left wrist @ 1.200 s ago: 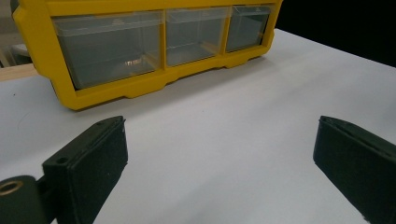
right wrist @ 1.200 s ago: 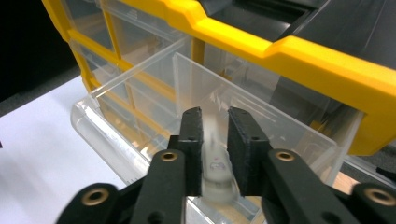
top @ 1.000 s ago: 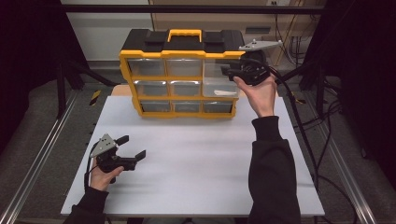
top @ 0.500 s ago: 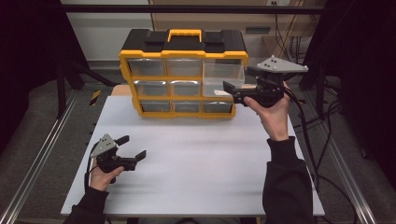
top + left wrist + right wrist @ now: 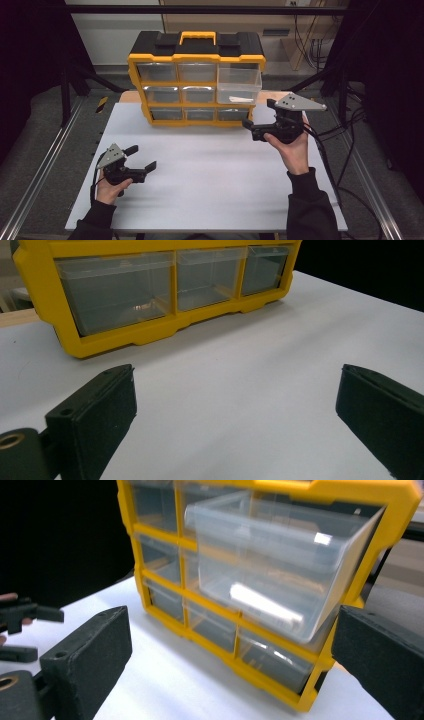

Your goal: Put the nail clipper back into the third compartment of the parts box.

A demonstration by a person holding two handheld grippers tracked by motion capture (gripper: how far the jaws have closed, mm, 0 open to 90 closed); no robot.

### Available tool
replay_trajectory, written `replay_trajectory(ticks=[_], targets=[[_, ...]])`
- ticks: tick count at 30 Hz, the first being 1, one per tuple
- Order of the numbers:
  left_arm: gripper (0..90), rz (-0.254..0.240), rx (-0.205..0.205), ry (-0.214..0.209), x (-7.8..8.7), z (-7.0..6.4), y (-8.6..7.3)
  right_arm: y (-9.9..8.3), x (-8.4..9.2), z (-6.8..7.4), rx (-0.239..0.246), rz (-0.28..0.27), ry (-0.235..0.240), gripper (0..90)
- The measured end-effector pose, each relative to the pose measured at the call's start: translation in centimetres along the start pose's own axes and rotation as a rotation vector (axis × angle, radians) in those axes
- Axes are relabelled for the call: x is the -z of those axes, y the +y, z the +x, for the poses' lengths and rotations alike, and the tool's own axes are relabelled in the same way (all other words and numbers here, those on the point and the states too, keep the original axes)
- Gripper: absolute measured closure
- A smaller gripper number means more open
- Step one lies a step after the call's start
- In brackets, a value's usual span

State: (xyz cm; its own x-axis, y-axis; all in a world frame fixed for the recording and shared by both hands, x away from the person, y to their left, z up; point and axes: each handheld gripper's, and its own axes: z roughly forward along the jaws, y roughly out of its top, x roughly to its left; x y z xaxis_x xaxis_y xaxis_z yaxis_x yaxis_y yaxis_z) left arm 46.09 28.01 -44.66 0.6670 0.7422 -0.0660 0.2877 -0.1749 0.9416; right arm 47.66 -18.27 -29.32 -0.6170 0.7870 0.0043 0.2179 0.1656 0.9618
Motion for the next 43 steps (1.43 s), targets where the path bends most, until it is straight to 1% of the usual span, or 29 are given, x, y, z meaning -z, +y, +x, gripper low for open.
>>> replay_trajectory(ticks=[1, 2, 3, 5, 6, 8, 9, 10, 11, 13, 14, 15, 16, 17, 18, 19, 20, 23, 25, 26, 27, 28, 29, 30, 32, 33, 34, 36, 43], targets=[[2.8, 0.000, 0.000, 0.000, 0.0, 0.0, 0.0, 0.0, 0.0, 0.0, 0.000, 0.000, 0.000, 3.2], [2.8, 0.000, -0.001, 0.001, 0.0, 0.0, 0.0, -0.8, 0.0, 0.1, -0.005, 0.009, 0.006, 3.2], [2.8, -0.001, -0.001, 0.001, 0.0, 0.0, 0.0, -0.8, 0.0, 0.1, -0.005, 0.009, 0.006, 3.2], [2.8, 0.000, -0.001, 0.001, 0.0, 0.0, 0.0, -1.6, 0.1, 0.1, -0.007, 0.014, 0.011, 3.1], [2.8, 0.000, 0.000, 0.001, 0.0, 0.0, 0.0, -2.5, 0.2, 0.1, -0.014, 0.014, 0.016, 3.0], [2.8, 0.000, -0.002, 0.001, 0.0, 0.0, 0.0, -3.4, 0.2, 0.0, -0.024, 0.015, 0.021, 3.0], [2.8, 0.001, -0.001, 0.001, 0.0, 0.0, 0.0, -3.4, 0.2, 0.0, -0.024, 0.015, 0.021, 3.0], [2.9, 0.001, -0.002, 0.001, 0.0, 0.0, 0.0, -4.3, 0.3, -0.1, -0.035, 0.017, 0.022, 2.9], [2.8, 0.001, -0.002, 0.001, 0.0, 0.0, 0.0, -4.3, 0.3, -0.1, -0.035, 0.017, 0.022, 2.9], [2.8, 0.001, -0.001, 0.001, 0.0, -0.1, 0.0, -5.3, 0.2, -0.3, -0.039, 0.024, 0.027, 2.7], [2.8, 0.003, -0.002, 0.001, 0.0, 0.0, 0.0, -6.3, 0.2, -0.4, -0.044, 0.032, 0.033, 2.4], [2.8, 0.003, -0.002, 0.001, 0.0, 0.0, 0.0, -6.3, 0.2, -0.4, -0.044, 0.032, 0.033, 2.4], [2.8, 0.003, -0.002, 0.001, 0.0, 0.0, 0.0, -7.3, 0.1, -0.5, -0.048, 0.040, 0.036, 2.2], [2.8, 0.003, -0.002, 0.001, 0.0, 0.0, 0.0, -7.3, 0.1, -0.5, -0.048, 0.040, 0.036, 2.2], [2.8, 0.004, -0.002, 0.000, 0.0, -0.1, 0.0, -8.2, 0.1, -0.6, -0.047, 0.039, 0.036, 2.3], [2.8, 0.004, -0.002, 0.000, 0.0, -0.1, 0.0, -8.2, 0.1, -0.6, -0.047, 0.039, 0.036, 2.3], [2.8, 0.005, -0.003, -0.001, 0.0, -0.1, 0.0, -9.2, 0.2, -0.7, -0.060, 0.039, 0.045, 2.3], [2.7, 0.009, -0.004, -0.003, 0.0, -0.1, 0.0, -10.1, 0.3, -0.8, -0.064, 0.038, 0.051, 2.3], [2.7, 0.010, -0.007, -0.003, 0.0, -0.1, -0.1, -11.4, 0.5, -1.1, -0.068, 0.049, 0.059, 2.3], [2.7, 0.010, -0.007, -0.003, 0.0, -0.1, -0.1, -11.4, 0.5, -1.1, -0.068, 0.049, 0.059, 2.3], [2.7, 0.010, -0.007, -0.003, 0.0, -0.1, -0.1, -11.8, 0.5, -1.1, -0.069, 0.052, 0.060, 2.4], [2.7, 0.010, -0.007, -0.004, -0.1, -0.2, -0.1, -12.6, 0.7, -1.2, -0.069, 0.055, 0.058, 2.5], [2.7, 0.010, -0.007, -0.004, -0.1, -0.2, -0.1, -12.6, 0.7, -1.2, -0.069, 0.055, 0.058, 2.5], [2.7, 0.013, -0.008, -0.004, -0.1, -0.2, -0.1, -13.2, 0.8, -1.4, -0.073, 0.054, 0.054, 2.4], [2.7, 0.013, -0.009, -0.006, -0.1, -0.2, -0.1, -13.6, 0.9, -1.6, -0.079, 0.053, 0.058, 2.3], [2.7, 0.015, -0.012, -0.006, -0.1, -0.2, -0.1, -14.2, 1.0, -1.9, -0.093, 0.058, 0.057, 2.1], [2.7, 0.015, -0.012, -0.006, -0.1, -0.2, -0.1, -14.2, 1.0, -1.9, -0.093, 0.058, 0.057, 2.1], [2.8, 0.015, -0.013, -0.006, -0.1, -0.2, -0.1, -14.9, 1.2, -2.2, -0.098, 0.051, 0.051, 2.2], [3.0, 0.012, -0.013, -0.007, -0.1, -0.3, -0.1, -15.4, 1.4, -2.4, -0.093, 0.039, 0.047, 2.2]])
